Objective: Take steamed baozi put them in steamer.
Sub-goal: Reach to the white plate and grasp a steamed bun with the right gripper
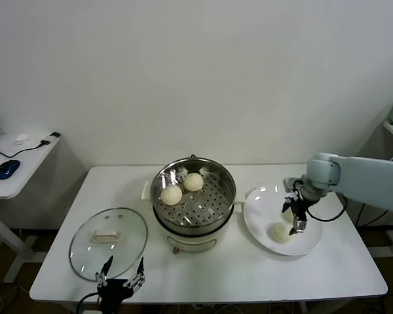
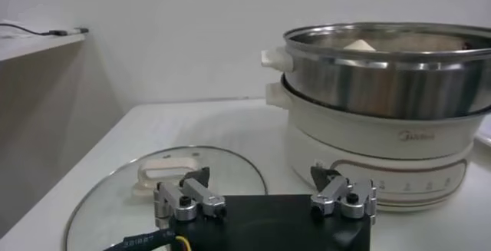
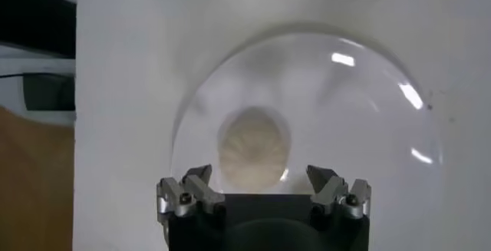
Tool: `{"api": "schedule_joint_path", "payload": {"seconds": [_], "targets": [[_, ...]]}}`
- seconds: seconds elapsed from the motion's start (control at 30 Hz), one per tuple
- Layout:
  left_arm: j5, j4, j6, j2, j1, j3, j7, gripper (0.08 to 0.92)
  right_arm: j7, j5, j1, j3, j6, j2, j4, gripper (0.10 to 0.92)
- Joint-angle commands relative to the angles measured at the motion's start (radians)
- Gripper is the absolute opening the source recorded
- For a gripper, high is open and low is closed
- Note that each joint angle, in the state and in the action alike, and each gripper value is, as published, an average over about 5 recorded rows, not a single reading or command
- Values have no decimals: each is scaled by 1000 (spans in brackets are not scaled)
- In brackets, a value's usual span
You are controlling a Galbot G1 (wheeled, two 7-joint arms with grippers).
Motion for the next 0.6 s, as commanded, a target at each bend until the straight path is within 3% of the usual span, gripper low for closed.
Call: {"api": "schedule_joint_path", "payload": {"seconds": [0.03,0.23,0.6], "targets": [[0,2,0,1,0,-2,-1,823,57,-43,-156,107,-13,-3,-53,823],[1,-4,-1,1,6,-4,-2,823,57,-44,-171,140,-16,31,-83,815],[6,-14,-1,0,17,2,-3,823,7,-45,-120,93,-15,24,-53,686]]}}
